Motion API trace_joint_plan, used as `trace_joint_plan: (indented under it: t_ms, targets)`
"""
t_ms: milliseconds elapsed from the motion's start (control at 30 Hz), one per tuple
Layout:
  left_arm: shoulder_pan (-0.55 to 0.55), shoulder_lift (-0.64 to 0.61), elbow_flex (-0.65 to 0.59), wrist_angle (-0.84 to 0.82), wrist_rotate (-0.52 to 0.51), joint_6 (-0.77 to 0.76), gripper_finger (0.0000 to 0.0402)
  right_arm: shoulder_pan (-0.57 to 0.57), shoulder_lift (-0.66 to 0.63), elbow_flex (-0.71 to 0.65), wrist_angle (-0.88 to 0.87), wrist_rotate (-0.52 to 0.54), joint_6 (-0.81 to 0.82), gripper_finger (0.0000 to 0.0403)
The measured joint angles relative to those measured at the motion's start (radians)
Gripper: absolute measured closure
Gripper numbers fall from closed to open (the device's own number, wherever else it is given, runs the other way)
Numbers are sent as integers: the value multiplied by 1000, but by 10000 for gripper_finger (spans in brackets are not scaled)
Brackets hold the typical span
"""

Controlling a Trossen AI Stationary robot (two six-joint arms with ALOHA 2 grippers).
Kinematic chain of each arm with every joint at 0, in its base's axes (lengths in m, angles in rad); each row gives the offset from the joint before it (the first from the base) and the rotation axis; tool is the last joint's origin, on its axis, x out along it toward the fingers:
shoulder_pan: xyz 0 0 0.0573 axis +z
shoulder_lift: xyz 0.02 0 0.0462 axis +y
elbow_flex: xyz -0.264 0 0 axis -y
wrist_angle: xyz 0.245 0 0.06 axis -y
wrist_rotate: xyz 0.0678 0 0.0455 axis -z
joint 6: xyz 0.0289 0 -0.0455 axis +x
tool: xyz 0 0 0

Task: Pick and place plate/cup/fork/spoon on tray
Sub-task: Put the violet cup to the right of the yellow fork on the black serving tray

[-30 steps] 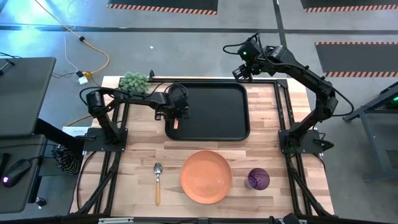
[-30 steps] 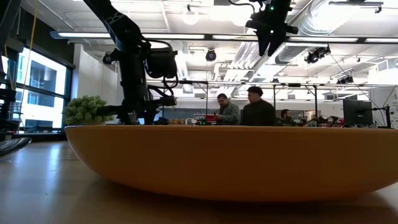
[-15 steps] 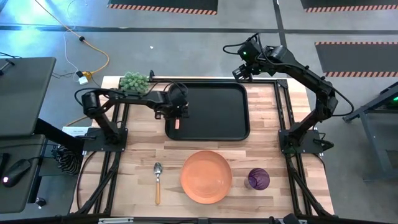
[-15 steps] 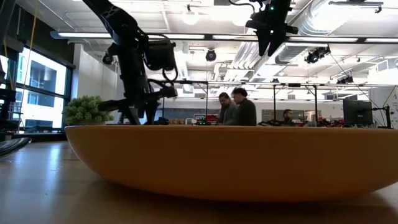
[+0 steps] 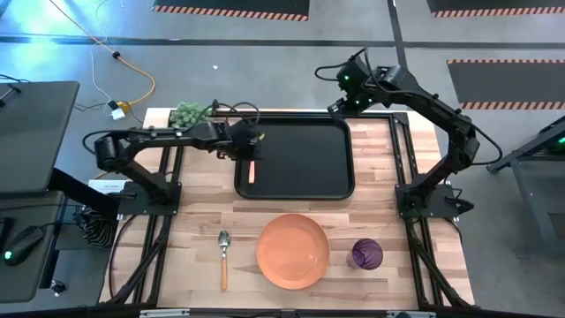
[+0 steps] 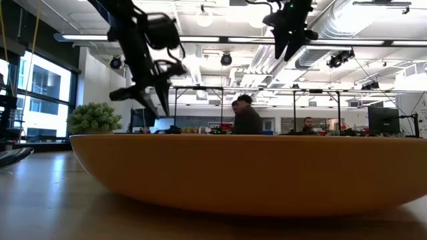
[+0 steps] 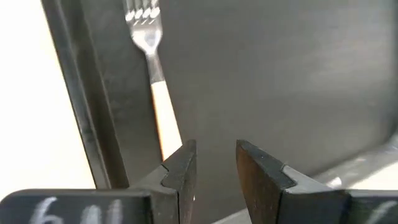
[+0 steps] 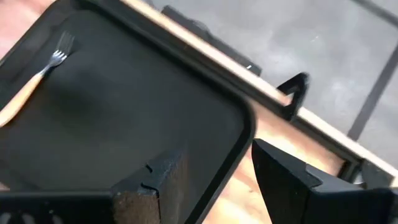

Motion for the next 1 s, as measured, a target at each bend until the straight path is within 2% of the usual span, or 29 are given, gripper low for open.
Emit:
trace_joint_plan:
  t_ms: [367,567,867,1000]
  targets:
    - [-37,-232,0,2,8,186,298,160,0,0,-66,-69,112,229]
    - [-60,-335,0,2,9,283,298,268,0,0,-132,-140,143,229]
    - [-62,-406,0,1,32,402,298,463,0,0,-281,-147,293,229]
    - [-62,-409,0,-7,34,437,298,540,-2,0,-280,-214,329,229]
